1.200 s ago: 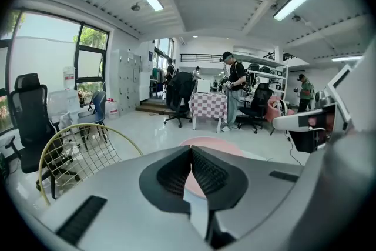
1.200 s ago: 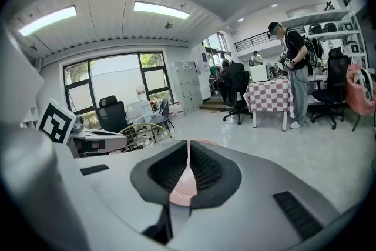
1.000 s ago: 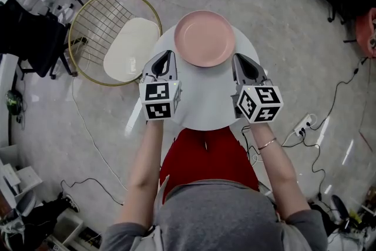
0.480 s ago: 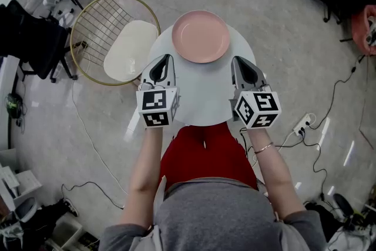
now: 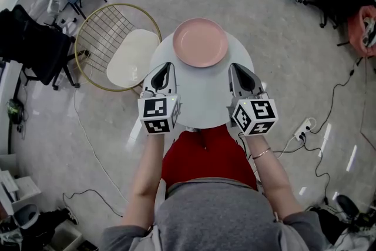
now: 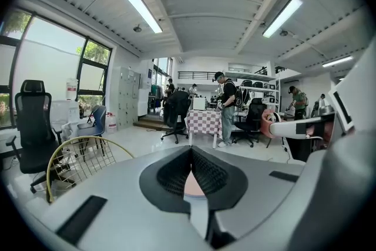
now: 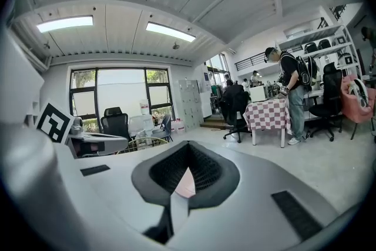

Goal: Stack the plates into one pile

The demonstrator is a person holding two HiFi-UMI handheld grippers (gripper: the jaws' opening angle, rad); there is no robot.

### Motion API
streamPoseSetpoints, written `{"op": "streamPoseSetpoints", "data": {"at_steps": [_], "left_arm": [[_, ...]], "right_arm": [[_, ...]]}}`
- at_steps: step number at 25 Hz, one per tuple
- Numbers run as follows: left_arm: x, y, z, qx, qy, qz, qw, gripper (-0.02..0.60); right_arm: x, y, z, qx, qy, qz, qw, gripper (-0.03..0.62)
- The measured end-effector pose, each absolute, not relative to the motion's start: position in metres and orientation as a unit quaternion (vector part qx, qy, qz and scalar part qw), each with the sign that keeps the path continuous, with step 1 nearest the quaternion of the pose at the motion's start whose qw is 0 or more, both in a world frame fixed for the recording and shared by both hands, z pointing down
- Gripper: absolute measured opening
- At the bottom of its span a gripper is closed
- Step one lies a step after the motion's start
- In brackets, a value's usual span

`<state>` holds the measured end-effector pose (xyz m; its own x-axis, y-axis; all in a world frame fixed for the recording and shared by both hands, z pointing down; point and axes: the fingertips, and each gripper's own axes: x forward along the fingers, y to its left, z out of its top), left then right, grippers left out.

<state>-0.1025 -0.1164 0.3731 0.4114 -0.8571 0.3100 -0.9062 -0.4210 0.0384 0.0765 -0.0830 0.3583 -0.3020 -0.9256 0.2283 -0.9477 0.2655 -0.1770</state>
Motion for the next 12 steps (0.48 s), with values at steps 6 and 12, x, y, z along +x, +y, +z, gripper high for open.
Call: {"op": "streamPoseSetpoints", "data": {"at_steps": [6,12], "left_arm": [[-0.1025,-0.1102,0.3707,0.834,-0.530,0.122,0.095,0.017],[-0.1052,-0.1084,0.3661,0.835,-0.530,0.119,0.091,0.017]], "right_arm": [[0.0752,-0.0761,0.3533,0.586,-0.799,0.136,0.030,0.028],[0.0698,-0.0732,0.3480,0.583,-0.802,0.130,0.023,0.028]]}}
